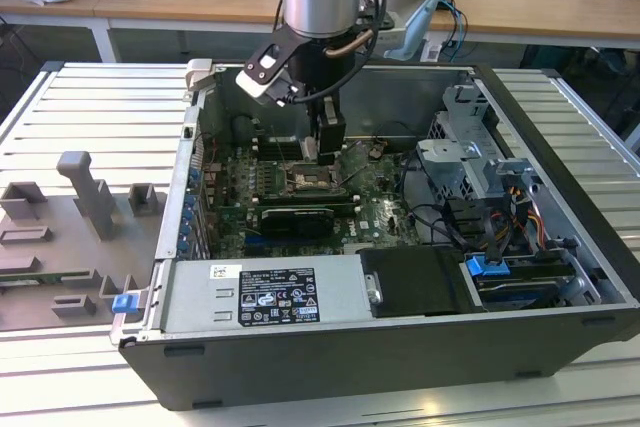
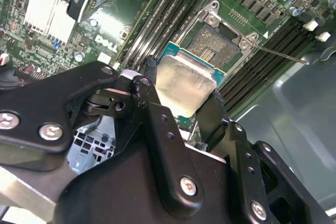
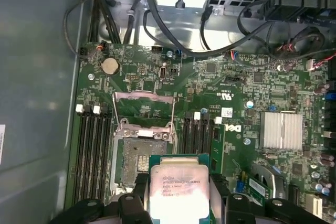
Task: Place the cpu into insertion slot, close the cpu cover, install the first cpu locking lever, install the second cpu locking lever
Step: 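Place the cpu into insertion slot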
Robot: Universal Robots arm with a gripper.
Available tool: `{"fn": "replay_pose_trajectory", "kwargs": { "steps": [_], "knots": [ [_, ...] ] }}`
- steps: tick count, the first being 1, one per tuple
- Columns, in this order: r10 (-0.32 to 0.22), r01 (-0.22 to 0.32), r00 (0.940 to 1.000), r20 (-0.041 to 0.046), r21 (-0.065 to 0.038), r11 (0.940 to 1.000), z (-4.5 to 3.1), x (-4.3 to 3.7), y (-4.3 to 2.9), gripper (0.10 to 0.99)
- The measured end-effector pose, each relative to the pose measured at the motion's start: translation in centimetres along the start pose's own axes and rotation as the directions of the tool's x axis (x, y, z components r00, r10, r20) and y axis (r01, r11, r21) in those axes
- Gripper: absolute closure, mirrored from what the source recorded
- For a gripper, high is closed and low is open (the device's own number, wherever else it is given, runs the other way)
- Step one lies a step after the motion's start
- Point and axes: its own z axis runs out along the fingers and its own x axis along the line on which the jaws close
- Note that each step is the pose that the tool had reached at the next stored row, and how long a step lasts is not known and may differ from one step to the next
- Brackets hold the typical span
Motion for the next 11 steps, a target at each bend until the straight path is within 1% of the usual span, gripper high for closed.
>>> {"fn": "replay_pose_trajectory", "kwargs": {
  "steps": [1,3,4,5,11],
  "knots": [
    [0.001,-0.001,1.0,0.0001,0.0,1.0,0.33,0.06,-0.02,0.545],
    [0.001,-0.001,1.0,0.0008,0.0,1.0,0.62,0.13,-0.05,0.545],
    [0.001,-0.001,1.0,0.0007,0.0,1.0,0.95,0.19,-0.07,0.545],
    [0.001,-0.001,1.0,0.0008,0.0,1.0,1.09,0.2,-0.07,0.545],
    [0.001,-0.001,1.0,0.0009,0.0,1.0,1.35,0.19,-0.1,0.545]
  ]
}}
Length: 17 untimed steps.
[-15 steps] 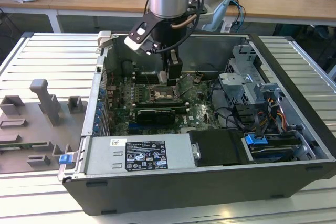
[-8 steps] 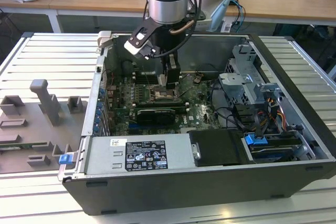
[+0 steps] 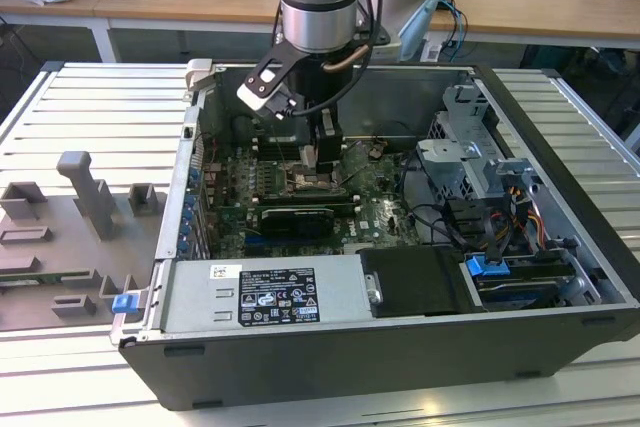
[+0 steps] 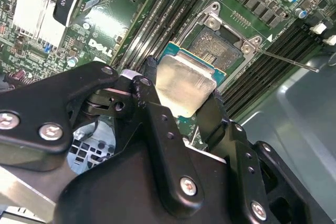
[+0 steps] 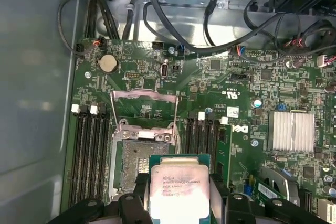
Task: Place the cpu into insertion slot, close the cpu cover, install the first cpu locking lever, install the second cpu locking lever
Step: 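Place the cpu into insertion slot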
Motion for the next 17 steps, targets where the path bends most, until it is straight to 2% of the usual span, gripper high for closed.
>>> {"fn": "replay_pose_trajectory", "kwargs": {
  "steps": [9,12,14,16,17],
  "knots": [
    [0.001,-0.001,1.0,-0.0001,0.0,1.0,0.25,0.14,-0.02,0.545],
    [0.012,-0.012,0.9999,0.0009,0.0,0.9999,0.87,0.74,-0.02,0.545],
    [0.012,-0.012,0.9999,0.0008,-0.001,0.9999,1.68,2.09,-0.07,0.545],
    [0.012,-0.012,0.9999,0.0009,0.0,0.9999,2.05,2.58,-0.18,0.545],
    [0.019,-0.019,0.9998,0.0012,-0.001,0.9998,2.46,2.83,-0.29,0.545]
  ]
}}
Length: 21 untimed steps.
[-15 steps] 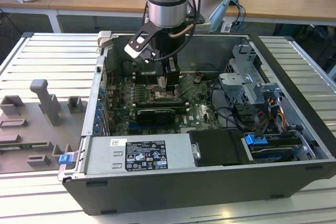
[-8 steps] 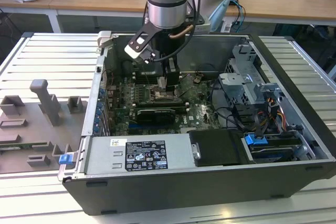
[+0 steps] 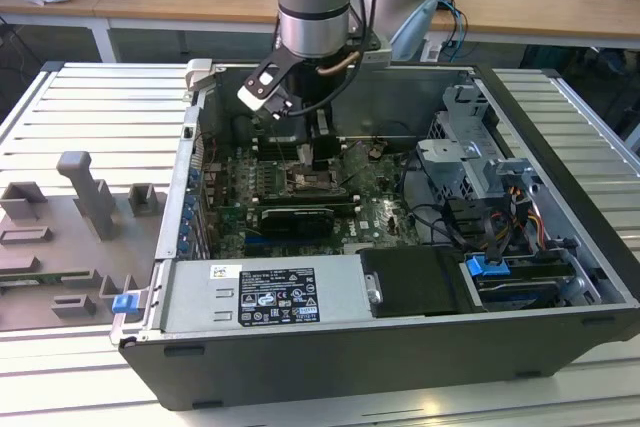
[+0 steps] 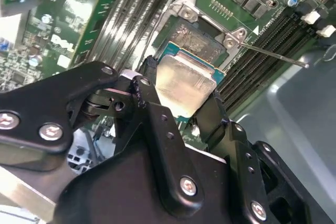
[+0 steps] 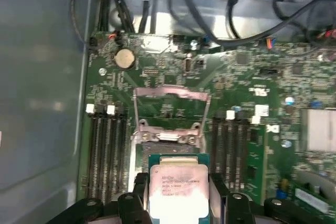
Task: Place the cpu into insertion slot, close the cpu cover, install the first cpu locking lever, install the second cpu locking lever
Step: 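Place the cpu into insertion slot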
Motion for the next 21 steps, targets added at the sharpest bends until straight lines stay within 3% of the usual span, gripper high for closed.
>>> {"fn": "replay_pose_trajectory", "kwargs": {
  "steps": [11,13,17,21],
  "knots": [
    [0.046,-0.046,0.9989,0.0055,-0.001,0.999,2.87,0.84,-0.61,0.545],
    [0.047,-0.047,0.9988,0.0121,-0.001,0.9989,3.31,0.83,-0.66,0.545],
    [0.054,-0.054,0.9979,0.0359,-0.001,0.9985,3.74,0.84,-0.68,0.545],
    [0.062,-0.062,0.9974,0.0368,-0.001,0.9981,4.05,0.84,-0.7,0.545]
  ]
}}
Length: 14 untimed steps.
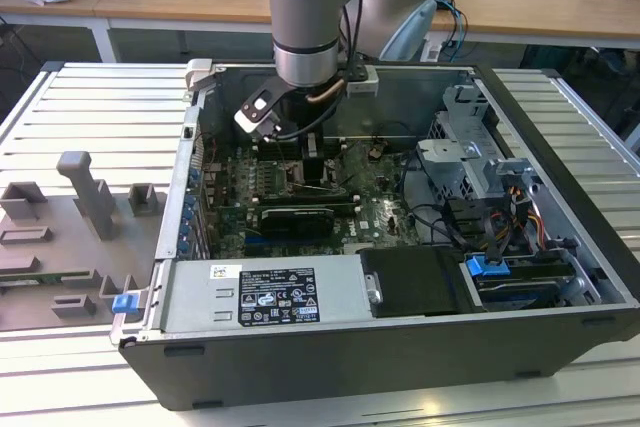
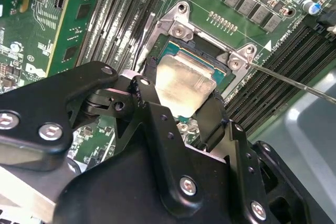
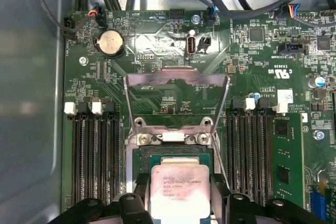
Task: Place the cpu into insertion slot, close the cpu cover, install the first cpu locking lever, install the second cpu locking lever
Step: 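Place the cpu into insertion slot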
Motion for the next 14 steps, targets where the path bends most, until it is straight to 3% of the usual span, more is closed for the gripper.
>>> {"fn": "replay_pose_trajectory", "kwargs": {
  "steps": [14],
  "knots": [
    [-0.001,0.001,1.0,0.0033,0.0,1.0,0.79,0.61,0.06,0.545]
  ]
}}
